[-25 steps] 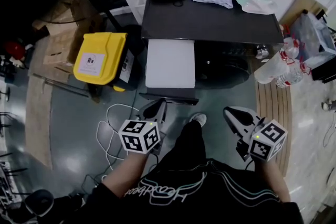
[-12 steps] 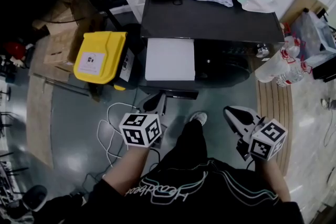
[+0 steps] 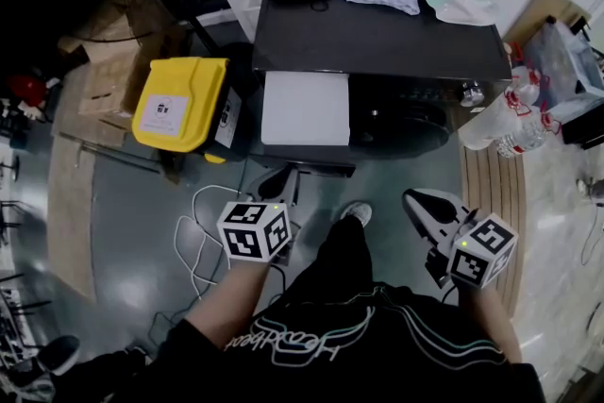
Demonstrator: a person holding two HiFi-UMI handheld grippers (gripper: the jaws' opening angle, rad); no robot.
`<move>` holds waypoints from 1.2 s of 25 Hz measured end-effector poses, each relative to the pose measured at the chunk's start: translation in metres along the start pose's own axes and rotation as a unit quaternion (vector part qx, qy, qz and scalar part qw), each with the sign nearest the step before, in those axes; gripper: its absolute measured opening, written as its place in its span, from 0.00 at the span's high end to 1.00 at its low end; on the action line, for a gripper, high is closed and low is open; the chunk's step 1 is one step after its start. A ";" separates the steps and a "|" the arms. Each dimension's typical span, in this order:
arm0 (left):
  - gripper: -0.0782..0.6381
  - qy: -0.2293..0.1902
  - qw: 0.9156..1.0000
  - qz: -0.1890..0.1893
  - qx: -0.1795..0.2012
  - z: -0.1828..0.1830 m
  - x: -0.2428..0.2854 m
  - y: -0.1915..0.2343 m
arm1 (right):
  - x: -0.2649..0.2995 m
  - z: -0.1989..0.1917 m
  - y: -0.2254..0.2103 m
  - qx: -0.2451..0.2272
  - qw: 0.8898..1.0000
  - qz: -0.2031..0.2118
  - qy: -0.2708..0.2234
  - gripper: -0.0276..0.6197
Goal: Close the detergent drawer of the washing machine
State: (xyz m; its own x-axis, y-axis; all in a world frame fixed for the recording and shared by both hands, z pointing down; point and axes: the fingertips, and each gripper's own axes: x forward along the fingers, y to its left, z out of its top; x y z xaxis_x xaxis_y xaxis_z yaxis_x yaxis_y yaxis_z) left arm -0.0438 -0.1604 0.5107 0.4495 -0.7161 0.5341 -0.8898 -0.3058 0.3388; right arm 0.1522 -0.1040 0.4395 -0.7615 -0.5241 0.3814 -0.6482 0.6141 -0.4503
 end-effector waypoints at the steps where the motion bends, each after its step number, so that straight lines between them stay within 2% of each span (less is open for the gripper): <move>1: 0.86 -0.001 1.000 -0.002 0.001 0.000 0.000 0.000 | 0.000 0.000 0.000 0.001 1.000 0.000 0.002 0.92; 8: 0.86 -0.013 1.000 0.005 -0.004 0.019 0.016 0.008 | 0.004 0.007 -0.004 -0.002 1.000 -0.003 0.002 0.92; 12: 0.86 -0.020 1.000 0.002 0.006 0.034 0.027 0.009 | 0.003 0.012 -0.008 0.002 1.000 -0.009 0.002 0.92; 22: 0.86 -0.012 1.000 0.005 0.007 0.043 0.035 0.010 | 0.000 0.022 -0.016 0.019 1.000 -0.021 0.005 0.92; 25: 0.86 -0.012 1.000 0.008 0.008 0.046 0.039 0.011 | 0.001 0.025 -0.019 0.012 1.000 -0.018 -0.011 0.92; 30: 0.86 -0.012 1.000 0.013 0.013 0.052 0.045 0.014 | -0.001 0.027 -0.021 0.019 0.999 -0.027 -0.001 0.92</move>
State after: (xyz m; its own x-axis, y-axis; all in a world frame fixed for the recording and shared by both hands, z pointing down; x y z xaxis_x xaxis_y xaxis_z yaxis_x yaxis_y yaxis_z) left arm -0.0402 -0.2298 0.4992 0.4251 -0.7383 0.5236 -0.9027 -0.3036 0.3048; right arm 0.1667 -0.1330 0.4268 -0.7255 -0.5571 0.4041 -0.6876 0.5628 -0.4587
